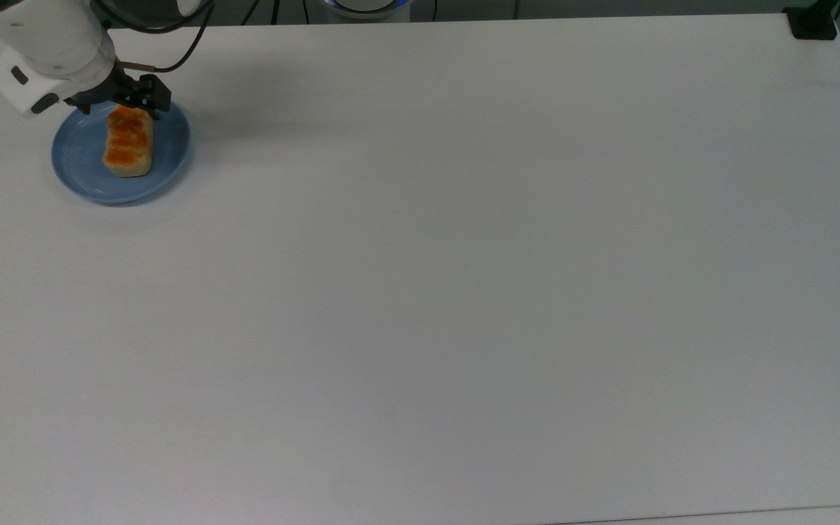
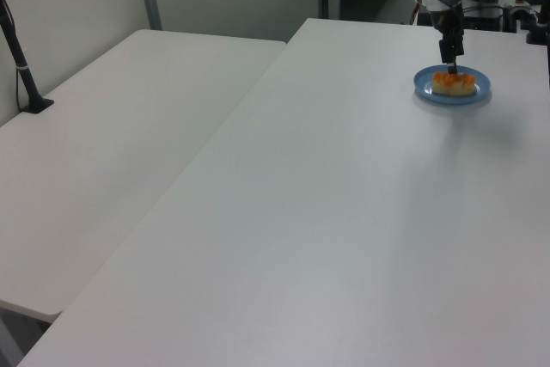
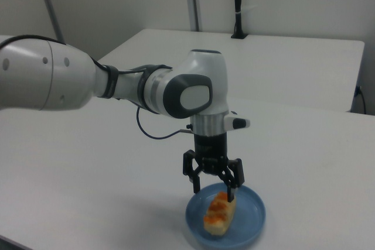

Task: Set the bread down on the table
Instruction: 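Close the gripper on the orange-topped bread and lift it, then carry the bread off the plate and lower it onto the table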

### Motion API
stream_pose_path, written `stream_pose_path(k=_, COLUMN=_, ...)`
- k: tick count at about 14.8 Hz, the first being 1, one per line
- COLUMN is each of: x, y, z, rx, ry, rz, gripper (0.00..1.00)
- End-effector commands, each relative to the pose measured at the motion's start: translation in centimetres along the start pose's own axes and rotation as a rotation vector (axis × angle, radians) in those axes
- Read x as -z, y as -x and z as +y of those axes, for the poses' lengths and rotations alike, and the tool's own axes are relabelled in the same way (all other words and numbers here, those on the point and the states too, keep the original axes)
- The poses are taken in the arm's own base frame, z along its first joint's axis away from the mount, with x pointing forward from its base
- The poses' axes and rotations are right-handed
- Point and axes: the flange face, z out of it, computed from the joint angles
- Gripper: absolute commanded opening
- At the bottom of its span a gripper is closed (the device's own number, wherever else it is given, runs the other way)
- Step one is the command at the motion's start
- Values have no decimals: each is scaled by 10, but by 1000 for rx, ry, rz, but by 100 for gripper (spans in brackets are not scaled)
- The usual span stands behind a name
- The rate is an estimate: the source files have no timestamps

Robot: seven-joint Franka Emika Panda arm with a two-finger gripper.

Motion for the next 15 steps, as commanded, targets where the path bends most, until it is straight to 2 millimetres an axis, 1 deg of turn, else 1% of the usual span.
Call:
stream_pose_path(k=1, x=-20, y=-10, z=2, rx=28, ry=31, rz=19, gripper=95)
stream_pose_path(k=3, x=-30, y=-13, z=0, rx=31, ry=26, rz=12, gripper=90)
stream_pose_path(k=5, x=-35, y=-15, z=-2, rx=33, ry=26, rz=14, gripper=89)
stream_pose_path(k=8, x=-48, y=-16, z=-9, rx=42, ry=28, rz=29, gripper=84)
stream_pose_path(k=9, x=-51, y=-16, z=-9, rx=49, ry=39, rz=32, gripper=80)
stream_pose_path(k=10, x=-59, y=-18, z=-10, rx=54, ry=39, rz=21, gripper=76)
stream_pose_path(k=11, x=-60, y=-19, z=-11, rx=56, ry=39, rz=20, gripper=68)
stream_pose_path(k=13, x=-59, y=-19, z=-12, rx=61, ry=41, rz=20, gripper=46)
stream_pose_path(k=14, x=-56, y=-18, z=-11, rx=64, ry=39, rz=16, gripper=43)
stream_pose_path(k=15, x=-49, y=-16, z=-10, rx=61, ry=43, rz=23, gripper=43)
